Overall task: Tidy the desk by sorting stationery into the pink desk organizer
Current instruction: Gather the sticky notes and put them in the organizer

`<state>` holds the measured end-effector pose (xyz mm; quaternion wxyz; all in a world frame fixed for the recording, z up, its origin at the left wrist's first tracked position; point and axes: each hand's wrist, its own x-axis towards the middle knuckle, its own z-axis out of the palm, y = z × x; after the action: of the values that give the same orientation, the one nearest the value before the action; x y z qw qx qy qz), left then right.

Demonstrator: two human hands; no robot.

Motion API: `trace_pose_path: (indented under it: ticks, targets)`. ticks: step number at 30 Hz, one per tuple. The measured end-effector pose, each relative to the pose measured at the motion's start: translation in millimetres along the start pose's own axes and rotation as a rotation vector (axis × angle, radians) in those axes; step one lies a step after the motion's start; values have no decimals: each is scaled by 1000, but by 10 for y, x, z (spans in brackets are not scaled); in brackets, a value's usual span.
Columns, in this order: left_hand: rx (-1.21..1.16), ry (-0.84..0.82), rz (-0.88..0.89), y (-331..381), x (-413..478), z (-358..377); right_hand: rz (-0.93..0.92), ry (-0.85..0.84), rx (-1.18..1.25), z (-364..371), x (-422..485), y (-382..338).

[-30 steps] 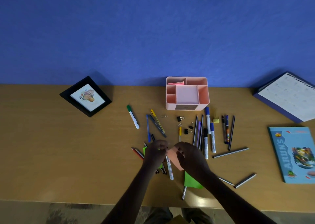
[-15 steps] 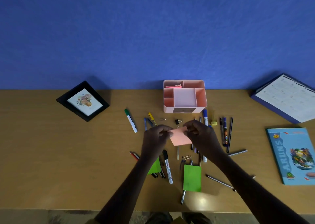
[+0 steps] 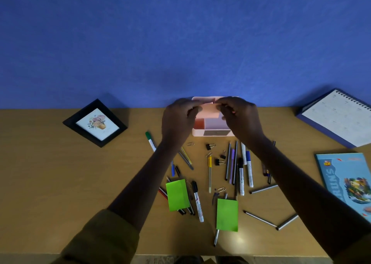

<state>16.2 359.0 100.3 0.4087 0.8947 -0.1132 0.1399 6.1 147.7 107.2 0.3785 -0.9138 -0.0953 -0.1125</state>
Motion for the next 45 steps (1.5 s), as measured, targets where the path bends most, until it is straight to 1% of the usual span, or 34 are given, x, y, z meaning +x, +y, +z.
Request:
trace_pose_path:
  ticks: [4,11,14,20,26,31,36,41,45]
  targets:
    - [62,53,23,-94,302,65,-99,47,-81,44,334,79]
    - [184,9,22,-321,548,292,-150,62,-156,197,630,281]
    - [216,-21,4,-377,592,375,-118,34,-178,275,675,386]
    - [319,-141,-49,-487,653,511,-8,-57,-250,422,711,549]
    - [361,-228,-92,-628,610,630,16,-180,-303,529,685,664]
    - [374,-272,-92,-683,592,706,54,-226,-340,597,657,717]
    - [397,-304,-74,-670,590,722,41,-239,-371,610,617,739]
    - [449,-390,-76,-651,616,713,58,-278,-396,625,598,722]
    - [440,-373,-86,-623,617,707,83,-290,-377,617,589,709]
